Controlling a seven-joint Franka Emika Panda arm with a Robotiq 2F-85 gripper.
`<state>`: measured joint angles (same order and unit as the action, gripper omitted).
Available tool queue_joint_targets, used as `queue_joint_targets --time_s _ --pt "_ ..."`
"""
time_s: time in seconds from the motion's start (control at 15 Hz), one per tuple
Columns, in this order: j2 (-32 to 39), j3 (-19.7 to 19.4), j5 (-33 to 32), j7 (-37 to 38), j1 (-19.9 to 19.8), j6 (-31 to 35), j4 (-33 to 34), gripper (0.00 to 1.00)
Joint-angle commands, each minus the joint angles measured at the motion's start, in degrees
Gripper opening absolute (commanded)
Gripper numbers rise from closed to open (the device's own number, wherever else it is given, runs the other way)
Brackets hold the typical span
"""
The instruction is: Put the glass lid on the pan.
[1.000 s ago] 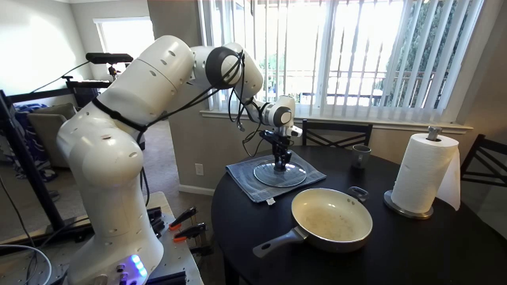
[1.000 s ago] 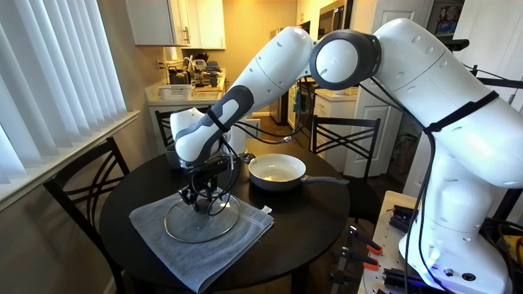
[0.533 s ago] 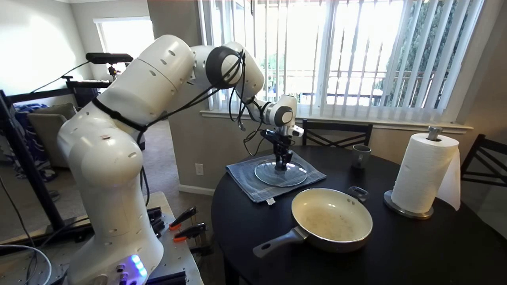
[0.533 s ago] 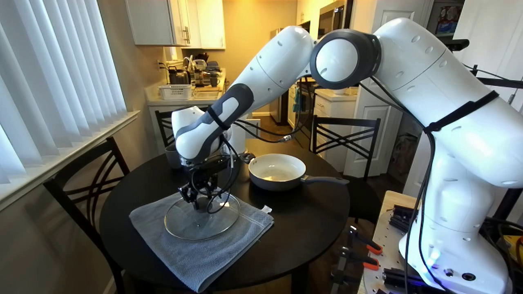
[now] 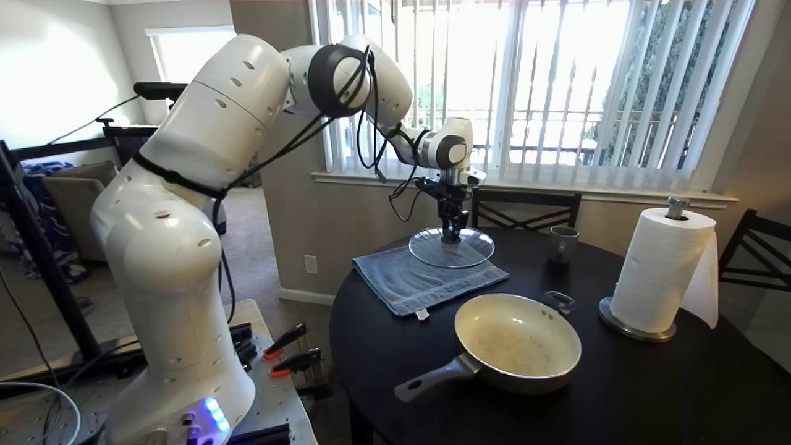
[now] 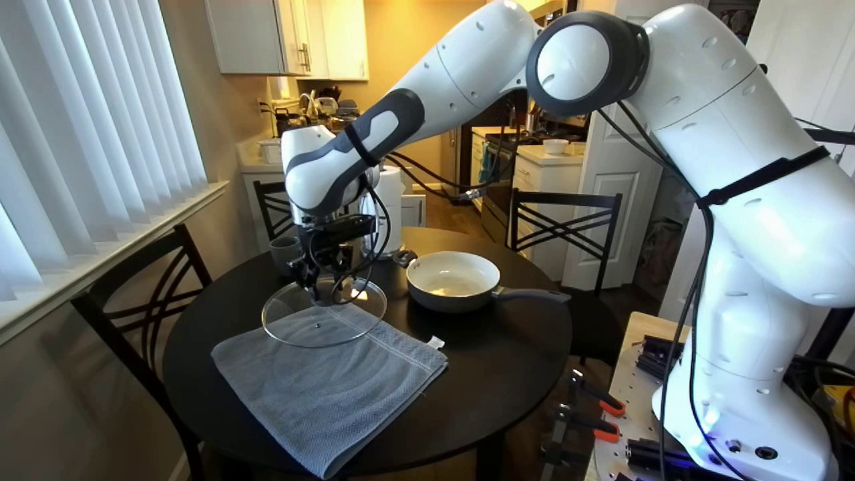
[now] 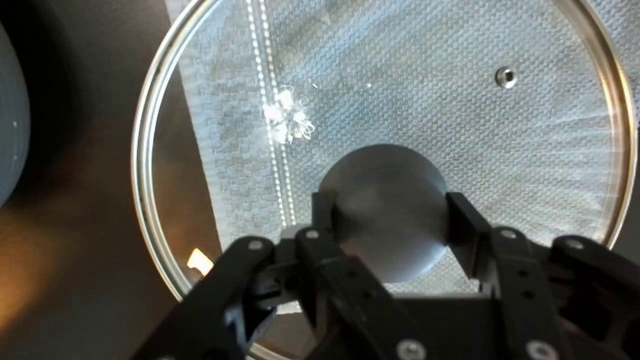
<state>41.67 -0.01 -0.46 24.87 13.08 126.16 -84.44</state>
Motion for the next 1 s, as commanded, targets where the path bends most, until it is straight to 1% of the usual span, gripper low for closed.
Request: queue_joint_targets --time_s 0.0,0.27,0.6,0.93 --pt "-3.9 -0.4 -0.1 -1.6 -0.9 -4.3 -0.7 0.33" --pt "-4.8 -1.6 0.6 -2.3 -3.8 -6.9 -1.5 0.33" --pt "-5.7 -3.4 1.9 -4.2 -9.8 -9.7 -3.1 0.33" --pt "-6.5 -5.7 2.6 -4.0 -15.6 -10.4 -6.9 0.33"
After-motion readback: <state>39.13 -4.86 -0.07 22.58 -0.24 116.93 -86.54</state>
